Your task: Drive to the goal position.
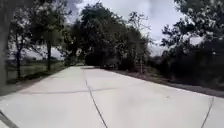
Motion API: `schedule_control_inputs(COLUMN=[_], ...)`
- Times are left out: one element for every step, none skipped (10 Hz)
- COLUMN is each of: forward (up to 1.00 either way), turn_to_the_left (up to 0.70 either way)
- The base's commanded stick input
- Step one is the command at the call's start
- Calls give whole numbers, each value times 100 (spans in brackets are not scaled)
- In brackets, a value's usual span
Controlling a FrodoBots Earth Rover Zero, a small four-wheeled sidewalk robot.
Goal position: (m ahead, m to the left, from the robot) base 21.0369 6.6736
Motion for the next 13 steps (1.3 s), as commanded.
schedule_control_inputs(forward=[85,85,85,85,85,85,85,85,85,85,85,85,85], turn_to_the_left=[0,0,29,34,34,34,34,28,13,3,0,0,0])
